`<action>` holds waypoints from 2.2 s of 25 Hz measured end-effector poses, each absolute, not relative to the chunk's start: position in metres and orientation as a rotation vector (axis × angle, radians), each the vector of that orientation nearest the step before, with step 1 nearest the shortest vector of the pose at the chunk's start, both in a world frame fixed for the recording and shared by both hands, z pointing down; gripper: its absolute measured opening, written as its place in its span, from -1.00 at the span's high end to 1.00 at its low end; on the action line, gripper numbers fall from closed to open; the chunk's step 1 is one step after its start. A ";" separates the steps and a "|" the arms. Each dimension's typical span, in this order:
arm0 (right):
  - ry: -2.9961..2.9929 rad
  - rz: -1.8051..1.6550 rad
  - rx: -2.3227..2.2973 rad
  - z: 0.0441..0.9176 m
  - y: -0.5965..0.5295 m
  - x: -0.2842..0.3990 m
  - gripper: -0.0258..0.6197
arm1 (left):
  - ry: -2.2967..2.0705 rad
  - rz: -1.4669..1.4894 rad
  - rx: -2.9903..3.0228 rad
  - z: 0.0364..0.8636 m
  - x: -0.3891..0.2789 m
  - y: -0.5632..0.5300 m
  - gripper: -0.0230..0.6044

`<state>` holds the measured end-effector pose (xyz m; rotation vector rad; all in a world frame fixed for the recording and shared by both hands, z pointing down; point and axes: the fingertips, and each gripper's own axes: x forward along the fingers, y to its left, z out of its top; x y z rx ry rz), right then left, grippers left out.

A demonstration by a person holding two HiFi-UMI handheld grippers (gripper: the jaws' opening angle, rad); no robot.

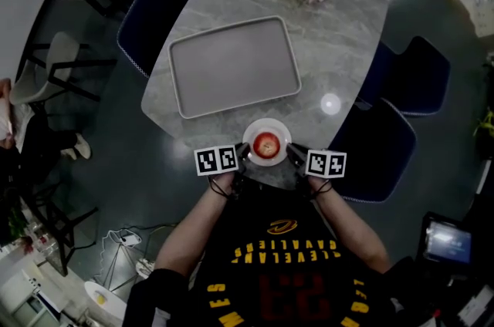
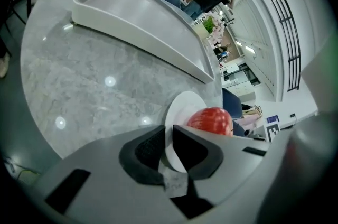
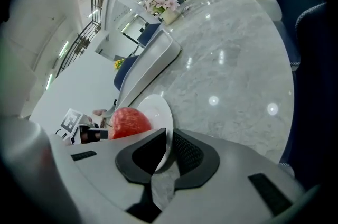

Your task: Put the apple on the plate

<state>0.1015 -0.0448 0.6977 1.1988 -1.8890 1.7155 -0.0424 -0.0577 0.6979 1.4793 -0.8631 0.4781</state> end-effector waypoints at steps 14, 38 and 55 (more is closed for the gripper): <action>-1.857 1.845 1.156 0.672 -0.056 0.094 0.80 | -0.846 0.429 1.437 0.678 -0.051 -0.065 0.78; -2.078 1.845 1.060 0.594 -0.185 0.039 0.82 | -0.813 0.157 1.525 0.601 -0.108 -0.183 0.81; -2.024 1.840 1.114 0.625 -0.274 0.018 0.82 | -0.804 0.213 1.526 0.629 -0.129 -0.276 0.81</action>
